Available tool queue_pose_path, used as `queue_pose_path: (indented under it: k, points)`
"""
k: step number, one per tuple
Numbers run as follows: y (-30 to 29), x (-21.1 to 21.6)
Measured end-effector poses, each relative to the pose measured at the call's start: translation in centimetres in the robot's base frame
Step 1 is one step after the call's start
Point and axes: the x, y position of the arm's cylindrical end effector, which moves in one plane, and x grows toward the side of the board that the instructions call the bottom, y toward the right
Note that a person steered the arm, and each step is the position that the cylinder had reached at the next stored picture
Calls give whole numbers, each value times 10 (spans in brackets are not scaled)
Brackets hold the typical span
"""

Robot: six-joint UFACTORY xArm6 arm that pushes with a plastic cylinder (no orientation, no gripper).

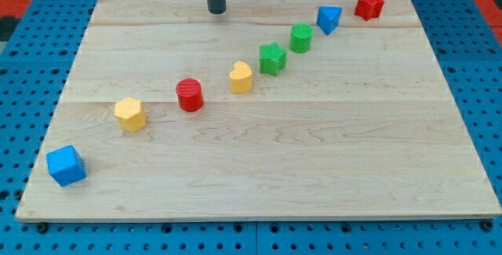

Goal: Move the red star slightly

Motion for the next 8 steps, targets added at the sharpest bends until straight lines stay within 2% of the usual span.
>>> queue_pose_path:
  k: [3,4,6,8]
  points:
    - [0,-2]
    - [27,-20]
    - [161,-35]
    - [189,-41]
